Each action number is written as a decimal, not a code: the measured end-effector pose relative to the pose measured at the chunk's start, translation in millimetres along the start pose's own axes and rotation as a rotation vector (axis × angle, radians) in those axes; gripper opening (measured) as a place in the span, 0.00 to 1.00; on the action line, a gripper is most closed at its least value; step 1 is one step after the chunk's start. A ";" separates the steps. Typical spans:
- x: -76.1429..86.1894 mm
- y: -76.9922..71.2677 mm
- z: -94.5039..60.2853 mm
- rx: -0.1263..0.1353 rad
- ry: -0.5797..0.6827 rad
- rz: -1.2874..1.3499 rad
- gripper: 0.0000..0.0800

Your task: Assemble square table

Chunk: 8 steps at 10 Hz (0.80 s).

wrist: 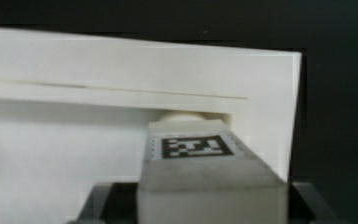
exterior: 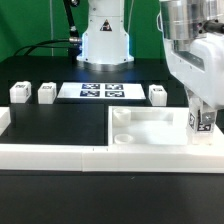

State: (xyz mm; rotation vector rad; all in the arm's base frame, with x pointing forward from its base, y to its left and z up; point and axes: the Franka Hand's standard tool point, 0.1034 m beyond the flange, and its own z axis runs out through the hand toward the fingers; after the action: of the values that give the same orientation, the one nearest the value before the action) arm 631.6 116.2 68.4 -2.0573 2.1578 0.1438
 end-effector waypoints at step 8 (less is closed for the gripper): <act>-6.3 6.8 7.0 0.047 0.052 -0.482 0.80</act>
Offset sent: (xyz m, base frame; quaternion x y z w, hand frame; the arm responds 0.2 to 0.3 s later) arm 0.0000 0.0000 0.0000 0.0000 0.0000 0.0000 1.0000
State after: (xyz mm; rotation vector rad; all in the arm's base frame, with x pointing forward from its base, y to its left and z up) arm 625.4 123.9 62.4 -2.5001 1.6068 -0.0199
